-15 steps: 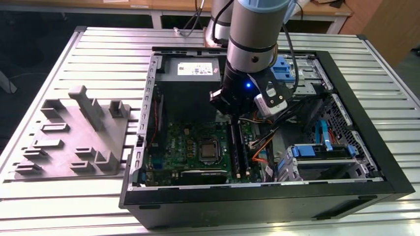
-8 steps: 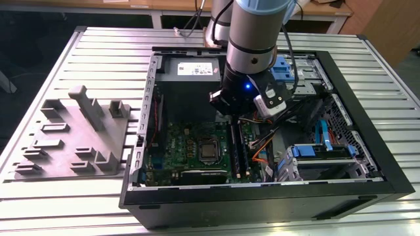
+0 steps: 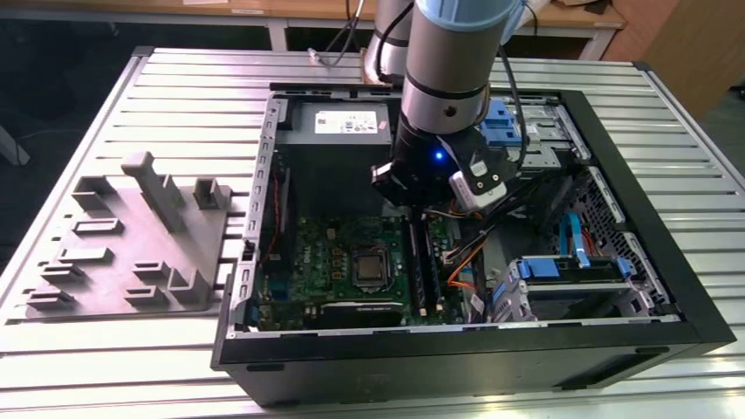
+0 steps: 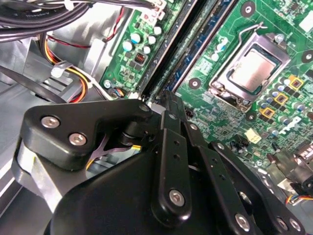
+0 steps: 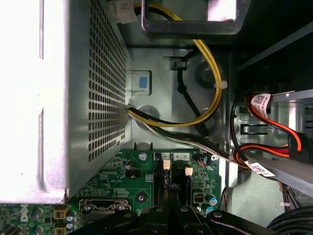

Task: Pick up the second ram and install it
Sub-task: 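Press down the second ram until it locks into place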

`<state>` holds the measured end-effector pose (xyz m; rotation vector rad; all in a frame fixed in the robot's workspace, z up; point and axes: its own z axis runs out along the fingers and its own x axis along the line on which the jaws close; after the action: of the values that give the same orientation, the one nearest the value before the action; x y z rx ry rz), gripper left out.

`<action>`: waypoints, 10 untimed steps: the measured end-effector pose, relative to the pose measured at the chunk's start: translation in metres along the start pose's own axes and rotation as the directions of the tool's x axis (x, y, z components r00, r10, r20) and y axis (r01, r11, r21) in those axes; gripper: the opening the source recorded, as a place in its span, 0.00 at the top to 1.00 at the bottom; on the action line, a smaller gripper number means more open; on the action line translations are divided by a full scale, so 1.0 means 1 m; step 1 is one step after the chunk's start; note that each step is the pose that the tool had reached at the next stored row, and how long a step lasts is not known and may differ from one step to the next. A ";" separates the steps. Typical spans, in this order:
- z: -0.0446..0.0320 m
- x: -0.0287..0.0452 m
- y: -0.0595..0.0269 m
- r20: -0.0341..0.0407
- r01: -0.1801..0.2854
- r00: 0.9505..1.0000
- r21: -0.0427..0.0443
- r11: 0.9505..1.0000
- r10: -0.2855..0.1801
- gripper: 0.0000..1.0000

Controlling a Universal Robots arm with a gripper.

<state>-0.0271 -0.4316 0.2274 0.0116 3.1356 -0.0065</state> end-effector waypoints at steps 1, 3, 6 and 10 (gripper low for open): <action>0.0010 0.0000 0.0000 0.000 0.000 1.000 0.000 1.000 0.000 0.90; 0.0028 0.0000 0.0000 0.000 0.000 1.000 0.000 1.000 0.000 0.90; 0.0031 0.0001 -0.0001 0.000 0.000 1.000 0.000 1.000 0.000 0.90; 0.0060 0.0001 0.0000 0.000 0.000 1.000 0.000 1.000 0.000 0.90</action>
<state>-0.0271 -0.4316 0.2214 0.0115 3.1357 -0.0068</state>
